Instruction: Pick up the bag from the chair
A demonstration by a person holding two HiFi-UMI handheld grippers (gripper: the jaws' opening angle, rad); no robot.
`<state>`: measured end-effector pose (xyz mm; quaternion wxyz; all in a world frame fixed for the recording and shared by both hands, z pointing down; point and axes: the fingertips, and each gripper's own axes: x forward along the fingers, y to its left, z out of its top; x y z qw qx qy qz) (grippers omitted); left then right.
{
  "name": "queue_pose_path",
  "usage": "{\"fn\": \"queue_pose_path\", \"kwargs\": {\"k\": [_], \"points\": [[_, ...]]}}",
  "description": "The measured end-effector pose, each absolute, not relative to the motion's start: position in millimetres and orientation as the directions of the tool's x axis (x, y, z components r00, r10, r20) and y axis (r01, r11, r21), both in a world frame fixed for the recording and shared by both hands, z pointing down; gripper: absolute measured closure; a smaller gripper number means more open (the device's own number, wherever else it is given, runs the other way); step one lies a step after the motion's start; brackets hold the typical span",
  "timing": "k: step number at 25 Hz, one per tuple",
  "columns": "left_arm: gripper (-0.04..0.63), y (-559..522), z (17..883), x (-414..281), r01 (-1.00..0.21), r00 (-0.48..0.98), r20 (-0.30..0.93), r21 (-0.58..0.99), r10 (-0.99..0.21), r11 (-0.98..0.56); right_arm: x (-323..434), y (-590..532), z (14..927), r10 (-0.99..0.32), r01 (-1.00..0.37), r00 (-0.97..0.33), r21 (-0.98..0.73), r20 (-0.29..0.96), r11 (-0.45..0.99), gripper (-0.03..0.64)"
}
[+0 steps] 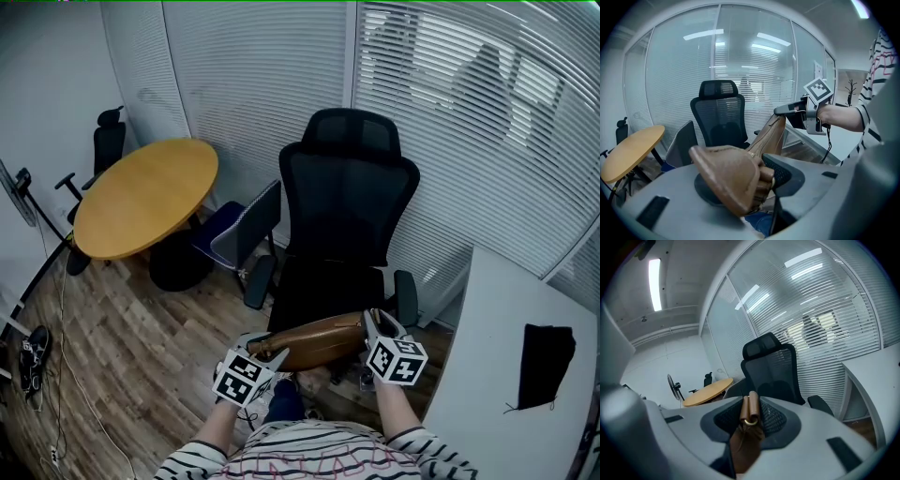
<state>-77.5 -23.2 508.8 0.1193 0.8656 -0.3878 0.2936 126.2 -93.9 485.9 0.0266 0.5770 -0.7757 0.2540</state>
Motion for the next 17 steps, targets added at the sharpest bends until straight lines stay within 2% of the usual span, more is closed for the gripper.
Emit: {"fn": "queue_pose_path", "kwargs": {"k": [17], "points": [[0.402,-27.4,514.9,-72.8,-0.736,0.517,0.616,-0.035,-0.594,-0.676,130.3,-98.7,495.4,-0.875,-0.907,-0.339,-0.366,0.345,0.208,0.492]]}}
